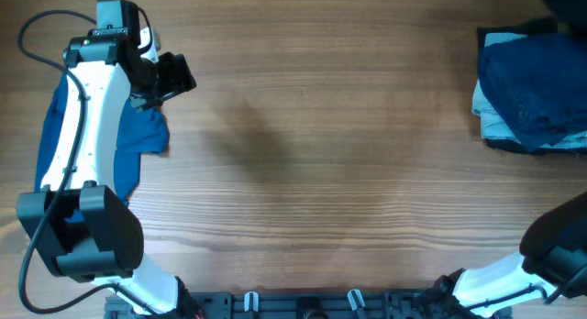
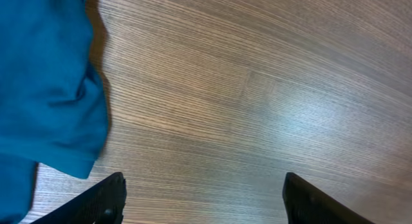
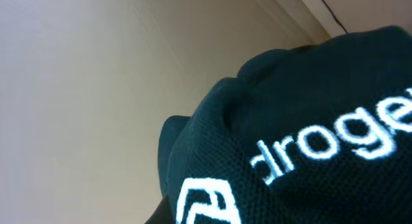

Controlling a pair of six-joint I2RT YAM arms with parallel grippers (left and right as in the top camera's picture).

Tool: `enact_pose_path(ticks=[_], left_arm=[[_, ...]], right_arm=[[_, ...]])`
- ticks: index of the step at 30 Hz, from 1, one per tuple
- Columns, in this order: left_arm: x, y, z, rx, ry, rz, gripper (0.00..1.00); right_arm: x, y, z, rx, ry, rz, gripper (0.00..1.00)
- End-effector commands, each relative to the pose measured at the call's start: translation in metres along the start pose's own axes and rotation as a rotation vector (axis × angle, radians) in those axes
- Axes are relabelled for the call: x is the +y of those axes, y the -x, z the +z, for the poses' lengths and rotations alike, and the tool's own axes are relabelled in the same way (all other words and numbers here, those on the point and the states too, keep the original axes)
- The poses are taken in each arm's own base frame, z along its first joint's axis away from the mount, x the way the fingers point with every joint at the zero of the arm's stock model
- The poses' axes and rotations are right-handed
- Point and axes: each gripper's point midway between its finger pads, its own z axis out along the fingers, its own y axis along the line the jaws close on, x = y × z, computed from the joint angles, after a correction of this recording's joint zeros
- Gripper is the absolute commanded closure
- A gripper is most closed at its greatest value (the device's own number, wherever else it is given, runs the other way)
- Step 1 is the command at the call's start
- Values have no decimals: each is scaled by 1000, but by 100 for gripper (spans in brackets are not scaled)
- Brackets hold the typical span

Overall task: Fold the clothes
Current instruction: 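Carry the black bundle with the right gripper to the top-right clothes stack, then lower the black bundle onto the stack and open the right gripper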

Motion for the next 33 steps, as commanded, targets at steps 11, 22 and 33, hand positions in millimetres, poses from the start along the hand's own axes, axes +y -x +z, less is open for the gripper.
enact_pose_path(ticks=[11, 22, 33], left_arm=[[-1, -3, 4, 16, -12, 18, 25], [-3, 1, 4, -2, -17, 22, 25], [-3, 2, 4, -6, -18, 23, 25]], right_arm=[[-43, -36, 39, 91, -65, 65, 96], [-162, -104, 3, 327, -550, 118, 67], [-194, -113, -46, 473, -691, 185, 11]])
